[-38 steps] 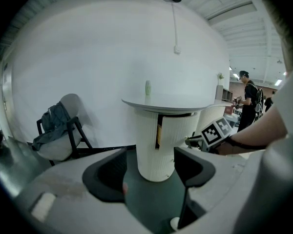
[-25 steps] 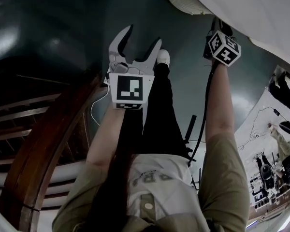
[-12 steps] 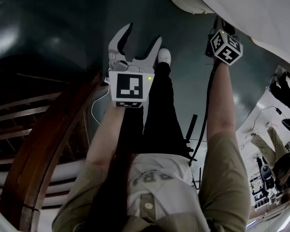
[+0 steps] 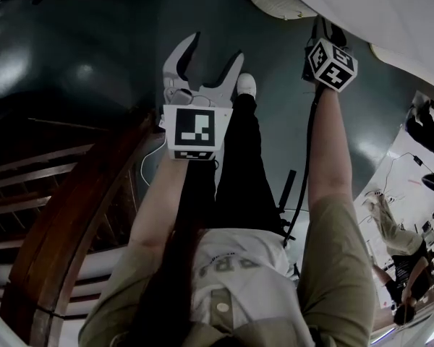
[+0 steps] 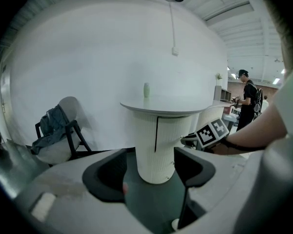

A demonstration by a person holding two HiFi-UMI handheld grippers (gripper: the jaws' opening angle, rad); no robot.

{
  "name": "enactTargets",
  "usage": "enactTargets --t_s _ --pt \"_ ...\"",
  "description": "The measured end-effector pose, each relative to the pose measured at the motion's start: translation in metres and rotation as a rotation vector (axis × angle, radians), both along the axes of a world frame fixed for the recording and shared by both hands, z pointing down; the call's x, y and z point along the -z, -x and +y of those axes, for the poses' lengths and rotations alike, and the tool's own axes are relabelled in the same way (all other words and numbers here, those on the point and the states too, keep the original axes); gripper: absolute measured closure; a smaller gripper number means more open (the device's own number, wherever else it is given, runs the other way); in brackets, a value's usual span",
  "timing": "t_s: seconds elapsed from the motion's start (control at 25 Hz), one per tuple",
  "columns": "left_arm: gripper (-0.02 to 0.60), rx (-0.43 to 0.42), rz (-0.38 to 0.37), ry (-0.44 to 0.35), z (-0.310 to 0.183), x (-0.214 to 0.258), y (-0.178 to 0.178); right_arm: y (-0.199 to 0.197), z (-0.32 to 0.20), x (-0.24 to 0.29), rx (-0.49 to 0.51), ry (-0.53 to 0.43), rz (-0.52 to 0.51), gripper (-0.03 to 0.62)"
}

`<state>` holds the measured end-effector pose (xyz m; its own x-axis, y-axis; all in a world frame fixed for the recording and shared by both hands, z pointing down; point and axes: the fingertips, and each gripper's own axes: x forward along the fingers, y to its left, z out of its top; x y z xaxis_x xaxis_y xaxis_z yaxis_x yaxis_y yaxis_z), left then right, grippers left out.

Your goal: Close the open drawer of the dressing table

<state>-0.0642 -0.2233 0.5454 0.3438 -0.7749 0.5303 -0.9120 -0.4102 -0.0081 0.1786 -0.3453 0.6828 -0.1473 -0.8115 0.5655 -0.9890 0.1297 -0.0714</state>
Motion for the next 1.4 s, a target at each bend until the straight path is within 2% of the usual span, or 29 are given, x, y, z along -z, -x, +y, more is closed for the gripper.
enactTargets --t_s 0.52,0.84,1.08,1.4 --pt "0.264 -0.057 -0.003 -0.045 0.025 0.029 -0.011 0.004 0.038 0.031 -0.026 -0.044 -0.011 0.442" --pt "0.264 -0.082 0.010 -0.089 0.044 0.065 -0.015 -0.006 0.078 0.081 -0.077 -0.096 -0.029 0.442" --pt "0.264 -0.083 0.032 -0.173 0.046 0.133 -0.030 -0.025 0.106 0.167 -0.081 -0.177 -0.032 0.444" --pt "0.264 -0.135 0.087 -0.272 0.055 0.215 -0.046 -0.023 0.153 0.289 -0.075 -0.286 -0.028 0.479"
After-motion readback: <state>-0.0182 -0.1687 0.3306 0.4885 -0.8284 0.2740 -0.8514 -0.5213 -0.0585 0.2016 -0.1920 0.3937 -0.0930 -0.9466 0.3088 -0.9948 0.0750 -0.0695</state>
